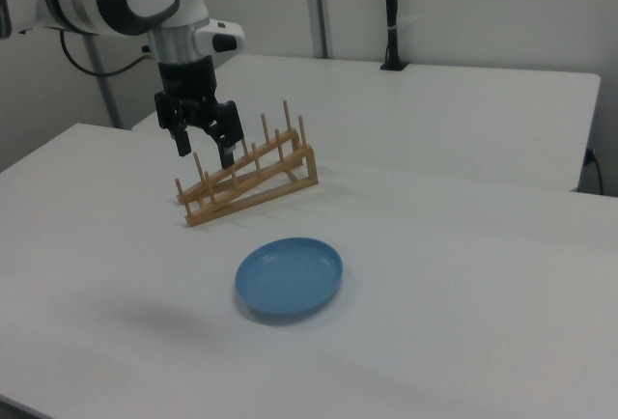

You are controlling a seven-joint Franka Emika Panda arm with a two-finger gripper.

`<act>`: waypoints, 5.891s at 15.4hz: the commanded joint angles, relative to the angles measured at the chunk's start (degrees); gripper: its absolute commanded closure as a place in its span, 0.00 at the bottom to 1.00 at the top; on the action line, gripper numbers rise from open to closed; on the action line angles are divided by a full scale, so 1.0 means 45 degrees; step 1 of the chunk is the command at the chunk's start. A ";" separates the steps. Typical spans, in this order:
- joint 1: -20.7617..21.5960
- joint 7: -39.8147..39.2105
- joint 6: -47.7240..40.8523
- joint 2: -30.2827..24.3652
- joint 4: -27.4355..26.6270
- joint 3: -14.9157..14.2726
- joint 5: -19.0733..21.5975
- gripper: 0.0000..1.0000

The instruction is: Place plate in plate rack

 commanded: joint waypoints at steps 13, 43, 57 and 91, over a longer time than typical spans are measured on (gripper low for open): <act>-0.0130 -0.0179 0.0368 0.0300 0.0174 0.0009 0.0148 0.00; -0.0619 -0.6391 0.4917 0.6531 0.0781 -0.3625 0.3079 0.49; -0.0229 -0.6117 0.5485 0.6649 0.0586 -0.3566 0.3274 0.87; 0.3207 -0.2395 1.2633 0.2899 0.0566 -0.3742 -0.1777 1.00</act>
